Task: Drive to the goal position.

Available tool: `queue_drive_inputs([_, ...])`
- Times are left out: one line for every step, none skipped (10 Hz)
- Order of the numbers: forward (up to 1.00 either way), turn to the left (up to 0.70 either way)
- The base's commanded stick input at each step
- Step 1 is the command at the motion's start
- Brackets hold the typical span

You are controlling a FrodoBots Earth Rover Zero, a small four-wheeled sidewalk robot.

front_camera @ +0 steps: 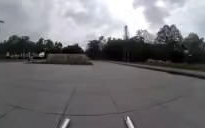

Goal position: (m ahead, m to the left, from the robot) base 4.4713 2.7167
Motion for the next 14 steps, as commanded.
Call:
queue_drive_inputs([1.0, 0.19])
queue_drive_inputs([1.0, 0.0])
queue_drive_inputs([1.0, 0.0])
queue_drive_inputs([1.0, 0.0])
queue_drive_inputs([1.0, 0.04])
queue_drive_inputs([1.0, 0.12])
queue_drive_inputs([1.0, 0.34])
queue_drive_inputs([1.0, 0.12])
queue_drive_inputs([1.0, 0.05])
queue_drive_inputs([1.0, 0.0])
queue_drive_inputs([1.0, 0.0])
queue_drive_inputs([1.0, 0.0])
queue_drive_inputs([1.0, 0.0])
queue_drive_inputs([1.0, 0.0])
